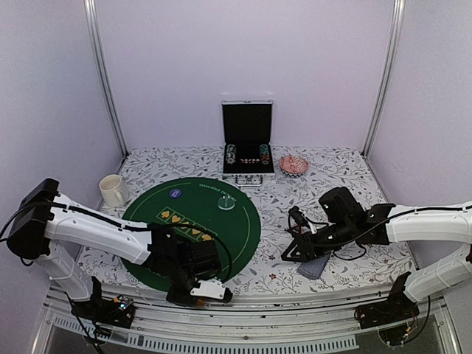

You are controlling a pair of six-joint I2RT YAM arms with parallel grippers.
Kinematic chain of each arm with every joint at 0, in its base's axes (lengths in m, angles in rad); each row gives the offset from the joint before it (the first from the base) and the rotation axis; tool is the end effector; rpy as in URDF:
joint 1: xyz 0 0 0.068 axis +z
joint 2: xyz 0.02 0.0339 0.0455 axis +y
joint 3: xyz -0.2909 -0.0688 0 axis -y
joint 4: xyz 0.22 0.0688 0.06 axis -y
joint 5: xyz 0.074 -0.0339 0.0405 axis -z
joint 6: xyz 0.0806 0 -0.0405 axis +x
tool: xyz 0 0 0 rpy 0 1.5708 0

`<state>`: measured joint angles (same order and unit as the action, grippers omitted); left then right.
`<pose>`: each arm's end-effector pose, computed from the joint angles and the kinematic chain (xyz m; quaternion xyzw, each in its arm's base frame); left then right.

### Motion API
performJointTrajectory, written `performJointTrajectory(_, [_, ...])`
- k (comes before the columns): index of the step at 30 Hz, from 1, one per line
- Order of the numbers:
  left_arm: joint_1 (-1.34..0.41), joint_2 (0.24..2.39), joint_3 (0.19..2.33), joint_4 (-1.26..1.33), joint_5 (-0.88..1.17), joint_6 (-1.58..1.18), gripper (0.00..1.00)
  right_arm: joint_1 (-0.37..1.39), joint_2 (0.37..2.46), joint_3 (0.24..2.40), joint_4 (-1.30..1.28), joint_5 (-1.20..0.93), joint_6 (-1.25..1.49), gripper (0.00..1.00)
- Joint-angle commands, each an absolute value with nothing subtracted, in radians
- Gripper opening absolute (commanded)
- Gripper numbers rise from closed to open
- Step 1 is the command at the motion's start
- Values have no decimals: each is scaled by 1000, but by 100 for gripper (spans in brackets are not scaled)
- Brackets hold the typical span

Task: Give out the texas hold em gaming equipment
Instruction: Pick up the big blind button from the corner of the board, then place the big blind button in the big blind area.

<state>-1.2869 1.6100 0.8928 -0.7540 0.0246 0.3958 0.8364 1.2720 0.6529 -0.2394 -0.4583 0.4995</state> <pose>0.0687 -0.2425 0.1510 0.7450 0.6651 -0.0325 0.0396 0.1370 0.2050 0.2020 -0.2311 0.8865 0.3775 0.1347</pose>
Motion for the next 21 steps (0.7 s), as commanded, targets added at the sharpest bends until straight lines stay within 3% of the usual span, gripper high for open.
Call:
performJointTrajectory(1, [-1271, 1594, 900, -763, 105, 415, 0, 834, 1277, 646, -226, -469, 491, 48])
performJointTrajectory(5, [-1272, 1582, 894, -774, 134, 414, 0, 834, 1278, 647, -227, -467, 492, 48])
performJointTrajectory(12, [-1233, 1522, 991, -754, -33, 359, 0, 833, 1267, 651, -236, -469, 495, 49])
performJointTrajectory(21, [-1000, 1416, 1085, -707, -33, 203, 0, 833, 1247, 695, -279, -442, 483, 49])
